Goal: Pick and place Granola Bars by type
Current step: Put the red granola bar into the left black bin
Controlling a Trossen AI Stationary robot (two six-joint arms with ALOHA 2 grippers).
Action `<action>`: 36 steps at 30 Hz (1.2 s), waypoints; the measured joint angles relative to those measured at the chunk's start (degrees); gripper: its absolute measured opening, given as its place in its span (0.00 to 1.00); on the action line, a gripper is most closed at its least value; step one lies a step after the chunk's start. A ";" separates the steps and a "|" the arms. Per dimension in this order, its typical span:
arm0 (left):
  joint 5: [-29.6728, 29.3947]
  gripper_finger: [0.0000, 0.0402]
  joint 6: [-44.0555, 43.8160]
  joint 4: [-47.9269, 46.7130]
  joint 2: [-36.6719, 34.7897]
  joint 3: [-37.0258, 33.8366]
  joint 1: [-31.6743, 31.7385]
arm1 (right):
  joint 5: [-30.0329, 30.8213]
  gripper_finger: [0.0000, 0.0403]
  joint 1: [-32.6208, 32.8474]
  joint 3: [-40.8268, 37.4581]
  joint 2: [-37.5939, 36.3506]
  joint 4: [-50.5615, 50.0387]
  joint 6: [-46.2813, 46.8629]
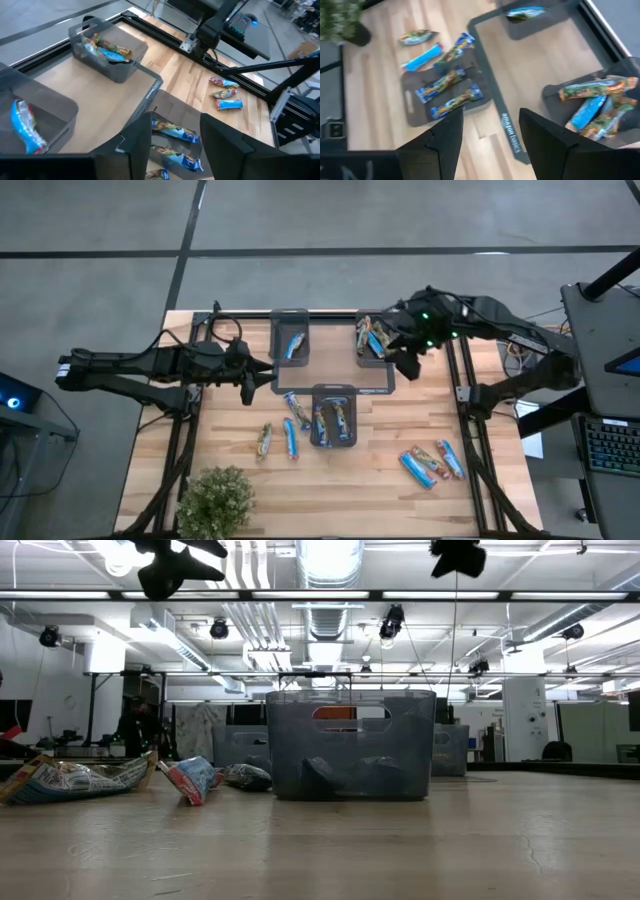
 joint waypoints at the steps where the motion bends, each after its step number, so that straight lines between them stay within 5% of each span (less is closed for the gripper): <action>1: 0.40 0.38 0.24 0.34 0.00 0.00 0.00 | 0.17 0.46 0.73 0.00 -0.65 -0.39 0.58; 9: 1.58 0.42 3.28 0.04 3.12 5.14 0.00 | 0.61 0.45 3.43 0.00 -3.47 -2.45 5.18; 23: 10.45 0.42 11.55 -26.38 20.10 25.76 -0.34 | 0.98 0.46 3.67 -0.97 -3.54 -3.83 4.42; 29: 16.94 0.42 23.35 -28.87 26.23 28.76 -3.15 | 0.98 0.46 3.67 -2.62 -3.56 -3.88 4.24; 36: 17.22 0.42 32.31 -29.15 31.67 28.92 -7.05 | 0.98 0.46 3.65 -4.48 -3.56 -3.84 4.22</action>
